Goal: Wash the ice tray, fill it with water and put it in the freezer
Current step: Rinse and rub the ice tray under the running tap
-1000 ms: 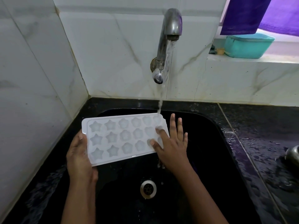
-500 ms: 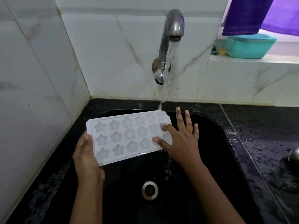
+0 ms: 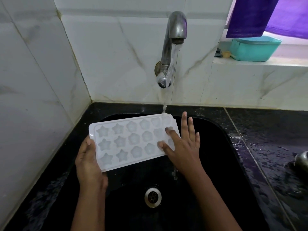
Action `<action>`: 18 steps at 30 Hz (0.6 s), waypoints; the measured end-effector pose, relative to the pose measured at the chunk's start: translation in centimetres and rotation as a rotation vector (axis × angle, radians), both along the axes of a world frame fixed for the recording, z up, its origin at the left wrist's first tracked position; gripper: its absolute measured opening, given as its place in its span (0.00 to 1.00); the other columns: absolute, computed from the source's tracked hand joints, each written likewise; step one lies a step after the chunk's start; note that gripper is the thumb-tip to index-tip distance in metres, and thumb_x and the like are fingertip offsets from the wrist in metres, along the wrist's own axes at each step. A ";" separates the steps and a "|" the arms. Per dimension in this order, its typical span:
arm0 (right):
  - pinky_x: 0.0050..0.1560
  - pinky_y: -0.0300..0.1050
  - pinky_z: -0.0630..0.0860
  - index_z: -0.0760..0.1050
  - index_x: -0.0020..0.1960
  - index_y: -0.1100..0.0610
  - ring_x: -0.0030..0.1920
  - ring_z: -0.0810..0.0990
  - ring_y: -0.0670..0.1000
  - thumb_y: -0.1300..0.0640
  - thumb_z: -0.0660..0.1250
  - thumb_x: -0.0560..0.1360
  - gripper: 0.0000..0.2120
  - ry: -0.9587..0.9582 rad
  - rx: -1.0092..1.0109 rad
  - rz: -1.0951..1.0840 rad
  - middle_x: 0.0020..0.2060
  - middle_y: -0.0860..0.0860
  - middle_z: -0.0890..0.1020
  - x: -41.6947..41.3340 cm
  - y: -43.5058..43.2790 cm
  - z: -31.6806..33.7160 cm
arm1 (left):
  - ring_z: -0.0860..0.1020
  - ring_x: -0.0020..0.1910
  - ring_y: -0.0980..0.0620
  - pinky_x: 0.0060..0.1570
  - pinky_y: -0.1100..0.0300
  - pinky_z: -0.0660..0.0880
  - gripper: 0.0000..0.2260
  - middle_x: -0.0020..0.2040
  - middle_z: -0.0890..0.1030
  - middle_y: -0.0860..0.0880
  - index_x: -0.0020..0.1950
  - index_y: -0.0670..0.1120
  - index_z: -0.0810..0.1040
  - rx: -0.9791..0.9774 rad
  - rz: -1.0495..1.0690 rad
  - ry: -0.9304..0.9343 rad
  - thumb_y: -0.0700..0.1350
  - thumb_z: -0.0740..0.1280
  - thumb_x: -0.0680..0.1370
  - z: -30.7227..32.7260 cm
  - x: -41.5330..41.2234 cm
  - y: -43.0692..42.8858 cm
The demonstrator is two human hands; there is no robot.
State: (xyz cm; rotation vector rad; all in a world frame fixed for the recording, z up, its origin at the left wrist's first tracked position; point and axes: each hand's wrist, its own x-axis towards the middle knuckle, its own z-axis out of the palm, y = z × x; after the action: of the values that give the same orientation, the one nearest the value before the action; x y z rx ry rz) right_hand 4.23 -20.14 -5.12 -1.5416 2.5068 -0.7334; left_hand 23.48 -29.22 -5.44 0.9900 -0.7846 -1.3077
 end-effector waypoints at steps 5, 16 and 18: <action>0.72 0.56 0.36 0.70 0.63 0.41 0.71 0.26 0.44 0.34 0.61 0.73 0.21 0.031 -0.001 -0.012 0.73 0.42 0.32 -0.4 0.1 0.2 | 0.82 0.47 0.52 0.46 0.57 0.81 0.12 0.52 0.83 0.48 0.62 0.44 0.78 -0.009 0.014 0.023 0.44 0.60 0.82 -0.2 0.0 0.0; 0.73 0.56 0.38 0.67 0.67 0.42 0.75 0.32 0.48 0.39 0.60 0.76 0.21 0.030 -0.001 -0.071 0.77 0.46 0.37 -0.2 0.2 0.3 | 0.81 0.52 0.47 0.44 0.58 0.81 0.15 0.55 0.81 0.44 0.68 0.38 0.74 -0.008 -0.027 0.065 0.41 0.59 0.82 -0.2 -0.7 0.2; 0.73 0.56 0.44 0.69 0.65 0.43 0.75 0.35 0.48 0.42 0.64 0.75 0.19 -0.090 -0.073 -0.061 0.77 0.45 0.38 -0.4 0.0 0.3 | 0.82 0.48 0.51 0.43 0.58 0.81 0.13 0.50 0.83 0.49 0.64 0.41 0.77 -0.013 -0.038 0.066 0.41 0.58 0.83 -0.2 -0.9 0.3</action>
State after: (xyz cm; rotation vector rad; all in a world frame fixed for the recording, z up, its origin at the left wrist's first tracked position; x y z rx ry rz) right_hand 3.81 -20.14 -4.79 -1.4246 2.4974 -0.8916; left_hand 22.56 -28.95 -5.61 0.9206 -0.7637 -1.3595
